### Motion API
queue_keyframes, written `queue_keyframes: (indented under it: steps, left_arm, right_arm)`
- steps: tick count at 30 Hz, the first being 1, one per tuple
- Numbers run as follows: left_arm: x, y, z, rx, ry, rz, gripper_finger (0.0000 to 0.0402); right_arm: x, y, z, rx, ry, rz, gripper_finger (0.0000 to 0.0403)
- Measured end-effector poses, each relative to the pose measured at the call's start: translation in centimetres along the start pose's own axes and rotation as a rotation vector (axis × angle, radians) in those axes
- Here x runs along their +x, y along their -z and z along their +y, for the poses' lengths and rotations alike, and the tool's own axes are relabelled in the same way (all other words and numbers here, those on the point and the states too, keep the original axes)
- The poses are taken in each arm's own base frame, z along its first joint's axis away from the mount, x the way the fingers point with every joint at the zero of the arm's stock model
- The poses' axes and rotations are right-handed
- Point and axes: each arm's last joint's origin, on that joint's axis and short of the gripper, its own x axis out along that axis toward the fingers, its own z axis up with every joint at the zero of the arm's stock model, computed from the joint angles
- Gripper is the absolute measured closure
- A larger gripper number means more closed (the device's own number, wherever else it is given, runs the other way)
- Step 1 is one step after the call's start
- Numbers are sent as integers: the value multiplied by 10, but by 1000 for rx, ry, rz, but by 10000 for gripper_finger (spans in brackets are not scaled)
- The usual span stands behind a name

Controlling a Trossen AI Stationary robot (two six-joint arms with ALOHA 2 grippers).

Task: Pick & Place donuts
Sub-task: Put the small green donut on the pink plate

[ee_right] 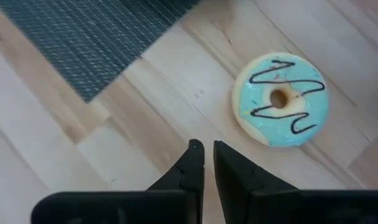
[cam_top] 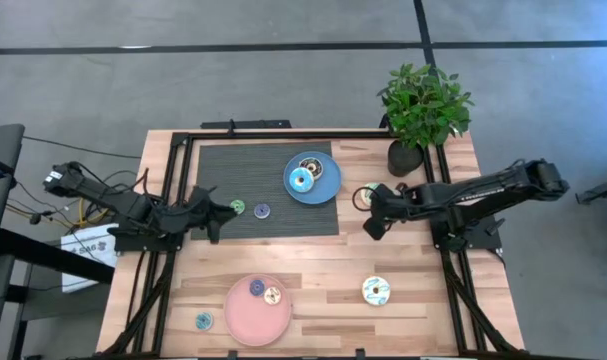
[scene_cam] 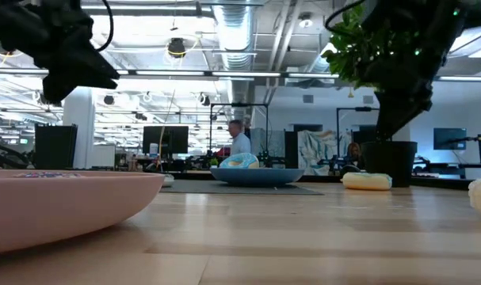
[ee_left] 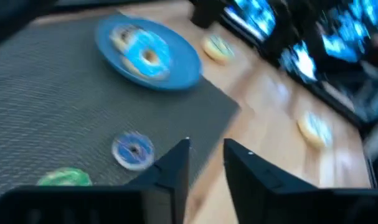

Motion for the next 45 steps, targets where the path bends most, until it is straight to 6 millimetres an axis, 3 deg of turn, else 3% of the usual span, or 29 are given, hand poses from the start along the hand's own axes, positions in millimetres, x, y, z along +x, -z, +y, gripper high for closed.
queue_keyframes:
  steps: [7,13,18,28,39,45]
  left_arm:
    - [2,-8,4,-191,-89,-132,231]
    - [6,-12,10,-120,-116,-116,173]
    - [17,-11,24,-105,-191,3,134]
    - [48,-21,58,-132,-363,365,125]
    - [99,-40,59,59,-464,669,125]
    - [123,-40,59,107,-487,756,125]
  right_arm:
    - [3,1,-2,69,4,2,374]
    - [3,-1,2,253,-29,-23,378]
    - [1,-3,11,373,-111,-52,378]
    - [-7,-4,30,456,-269,-99,379]
    - [-10,0,36,451,-297,-95,379]
    - [-10,0,36,440,-303,-84,383]
